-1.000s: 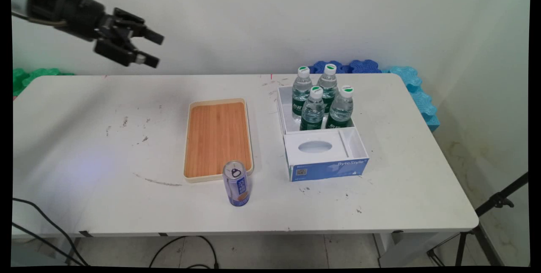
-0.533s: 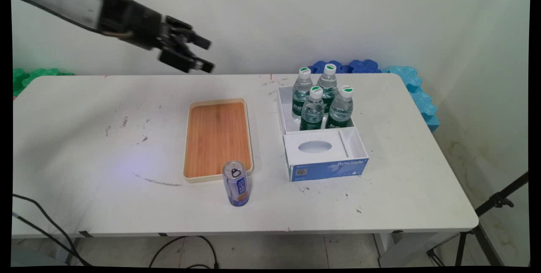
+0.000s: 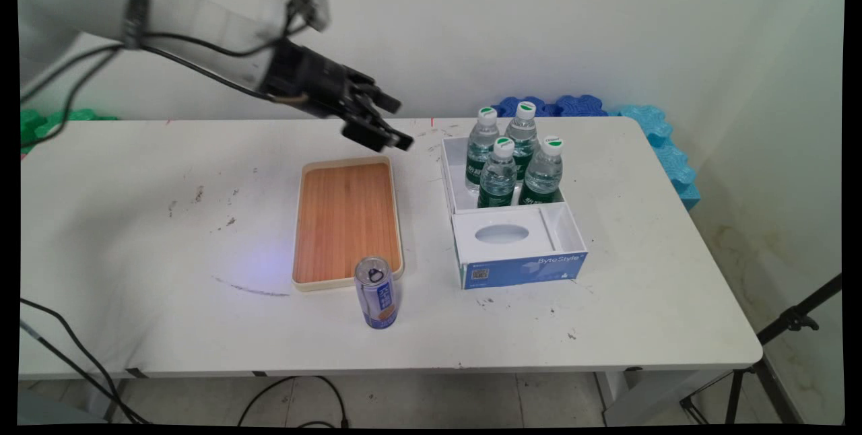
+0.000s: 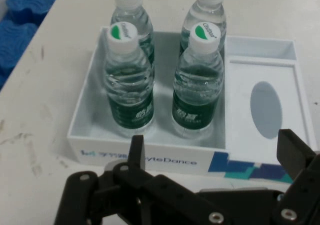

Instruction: Pick up the green bottle from the white box

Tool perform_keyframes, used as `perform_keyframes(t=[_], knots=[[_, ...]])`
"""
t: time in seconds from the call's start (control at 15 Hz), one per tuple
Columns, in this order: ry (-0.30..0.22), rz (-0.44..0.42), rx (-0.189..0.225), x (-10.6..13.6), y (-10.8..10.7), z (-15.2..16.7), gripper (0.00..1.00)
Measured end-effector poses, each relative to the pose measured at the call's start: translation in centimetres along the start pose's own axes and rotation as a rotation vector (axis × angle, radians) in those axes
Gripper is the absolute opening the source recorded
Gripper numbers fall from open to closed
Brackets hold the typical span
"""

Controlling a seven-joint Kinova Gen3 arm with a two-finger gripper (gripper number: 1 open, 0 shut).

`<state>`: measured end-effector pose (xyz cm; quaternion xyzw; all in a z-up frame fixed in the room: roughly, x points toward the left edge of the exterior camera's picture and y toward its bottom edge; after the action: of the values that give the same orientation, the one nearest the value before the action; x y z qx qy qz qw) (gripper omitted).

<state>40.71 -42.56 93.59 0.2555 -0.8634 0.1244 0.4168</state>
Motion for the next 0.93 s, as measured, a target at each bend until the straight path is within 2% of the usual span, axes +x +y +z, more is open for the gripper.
perform_keyframes(t=[0.27, 0.93], knots=[[-0.018, 0.0, -0.007, -0.1, 0.2, 5.5, 1.0], [-0.024, 0.006, -0.025, -0.5, 0.0, 14.5, 1.0]])
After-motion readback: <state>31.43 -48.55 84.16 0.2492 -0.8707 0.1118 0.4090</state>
